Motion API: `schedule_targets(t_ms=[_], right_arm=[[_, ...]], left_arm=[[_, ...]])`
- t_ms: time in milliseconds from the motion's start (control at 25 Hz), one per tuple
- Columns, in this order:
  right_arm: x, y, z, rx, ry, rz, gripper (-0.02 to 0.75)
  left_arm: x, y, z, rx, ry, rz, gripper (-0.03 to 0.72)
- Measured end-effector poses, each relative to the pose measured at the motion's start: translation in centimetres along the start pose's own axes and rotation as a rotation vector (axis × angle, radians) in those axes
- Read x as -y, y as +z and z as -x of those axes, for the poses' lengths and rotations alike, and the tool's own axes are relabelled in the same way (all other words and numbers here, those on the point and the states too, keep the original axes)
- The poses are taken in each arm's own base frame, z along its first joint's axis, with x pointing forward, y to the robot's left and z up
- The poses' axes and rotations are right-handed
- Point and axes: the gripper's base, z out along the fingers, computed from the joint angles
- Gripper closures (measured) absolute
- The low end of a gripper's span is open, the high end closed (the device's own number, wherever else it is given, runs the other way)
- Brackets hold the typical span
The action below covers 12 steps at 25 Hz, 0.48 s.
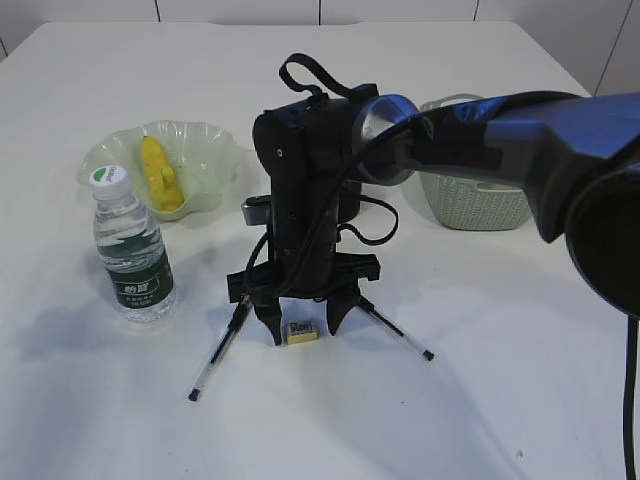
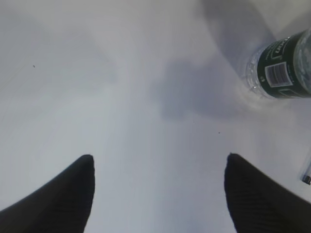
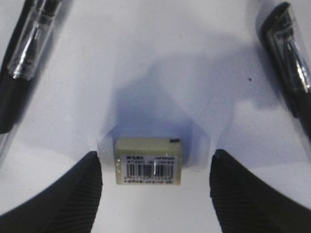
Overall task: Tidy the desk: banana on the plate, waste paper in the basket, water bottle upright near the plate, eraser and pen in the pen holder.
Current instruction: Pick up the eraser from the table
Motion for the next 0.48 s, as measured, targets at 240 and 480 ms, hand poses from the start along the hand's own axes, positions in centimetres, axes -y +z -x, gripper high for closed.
schedule_targets(t_ms=[240, 480], right_arm=[[-0.03, 0.00, -0.01, -0.002, 0.001, 0.003, 0.359], [-0.10, -0.06, 0.00, -0.002, 0.003, 0.010, 0.479]], left_arm=[[0.00, 0.00, 0.01, 0.001, 0.000, 0.000, 0.097], [0.01, 0.00, 0.02, 0.002, 0.000, -0.001, 0.097]])
